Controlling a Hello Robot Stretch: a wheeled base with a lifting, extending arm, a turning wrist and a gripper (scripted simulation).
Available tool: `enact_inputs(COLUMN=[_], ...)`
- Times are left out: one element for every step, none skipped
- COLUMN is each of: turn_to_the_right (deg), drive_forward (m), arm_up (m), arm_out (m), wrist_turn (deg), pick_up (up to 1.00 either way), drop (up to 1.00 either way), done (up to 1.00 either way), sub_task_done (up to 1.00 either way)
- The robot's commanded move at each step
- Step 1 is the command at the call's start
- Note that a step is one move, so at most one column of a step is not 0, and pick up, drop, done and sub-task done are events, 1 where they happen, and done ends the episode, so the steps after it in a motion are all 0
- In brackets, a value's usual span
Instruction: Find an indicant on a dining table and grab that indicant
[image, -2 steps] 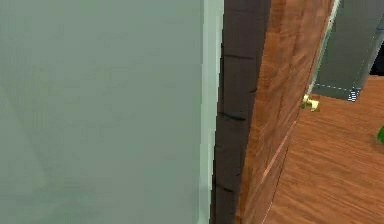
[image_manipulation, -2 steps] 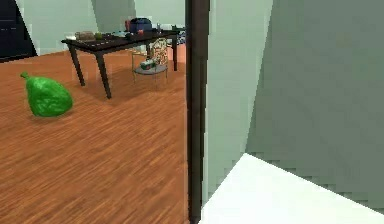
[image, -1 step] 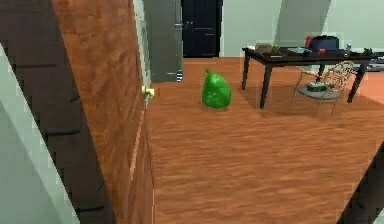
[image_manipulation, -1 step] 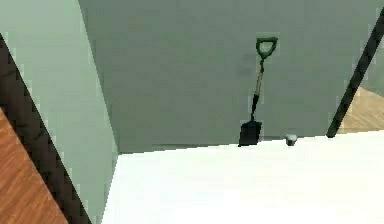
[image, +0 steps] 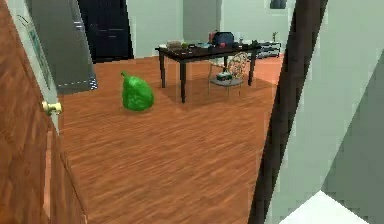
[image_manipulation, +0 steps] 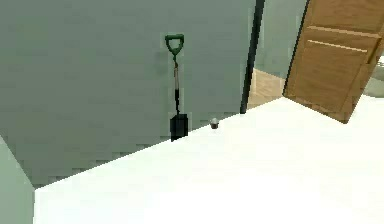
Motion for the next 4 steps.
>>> enact_inputs(turn_to_the_right=[0.0, -3.0, 15.0, 0.0], drive_forward=[0.35, 0.00, 0.00, 0.20], arm_up=[0.00, 0.00, 0.00, 0.00], arm_out=[0.00, 0.00, 0.00, 0.00], wrist_turn=[0.0, 0.0, 0.0, 0.0], pick_up=[0.00, 0.00, 0.00, 0.00], drop=[0.00, 0.00, 0.00, 0.00], done=[0.00, 0.00, 0.00, 0.00], sub_task_done=[0.00, 0.00, 0.00, 0.00])
